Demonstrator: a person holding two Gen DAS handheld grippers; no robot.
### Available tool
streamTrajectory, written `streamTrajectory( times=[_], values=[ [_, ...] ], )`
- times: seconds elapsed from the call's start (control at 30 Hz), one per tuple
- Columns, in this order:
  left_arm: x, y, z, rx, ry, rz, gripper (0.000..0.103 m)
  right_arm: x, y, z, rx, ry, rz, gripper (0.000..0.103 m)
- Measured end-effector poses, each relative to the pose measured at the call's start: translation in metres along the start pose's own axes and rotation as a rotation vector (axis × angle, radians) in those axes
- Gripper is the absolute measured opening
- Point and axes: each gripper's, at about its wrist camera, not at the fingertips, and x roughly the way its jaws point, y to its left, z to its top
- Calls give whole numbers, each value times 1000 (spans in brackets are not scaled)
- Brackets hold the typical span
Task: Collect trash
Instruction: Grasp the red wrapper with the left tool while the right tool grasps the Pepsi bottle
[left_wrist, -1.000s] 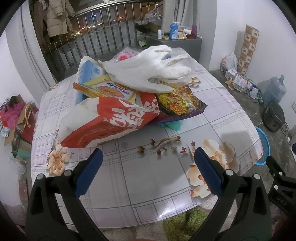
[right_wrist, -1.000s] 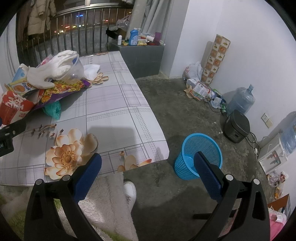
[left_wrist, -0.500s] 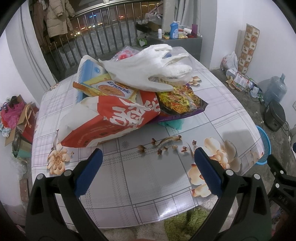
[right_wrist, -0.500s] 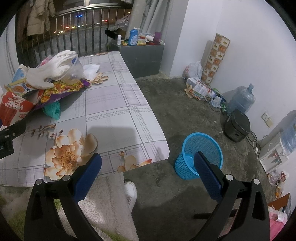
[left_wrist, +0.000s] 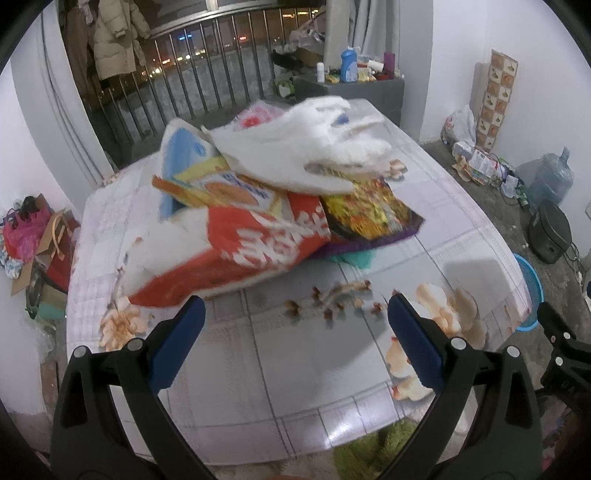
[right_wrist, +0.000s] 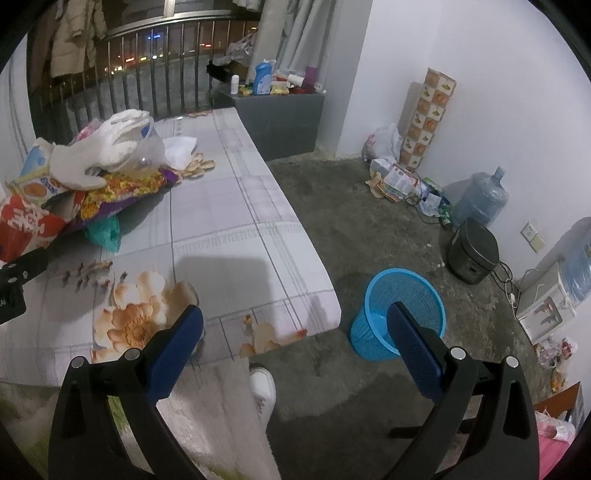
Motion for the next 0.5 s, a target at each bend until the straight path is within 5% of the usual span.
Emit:
streamTrajectory(
  times=[0.5],
  values=[
    [-32, 43, 56, 31, -160, -120, 95, -6, 32, 58, 55, -129, 70, 97]
  ],
)
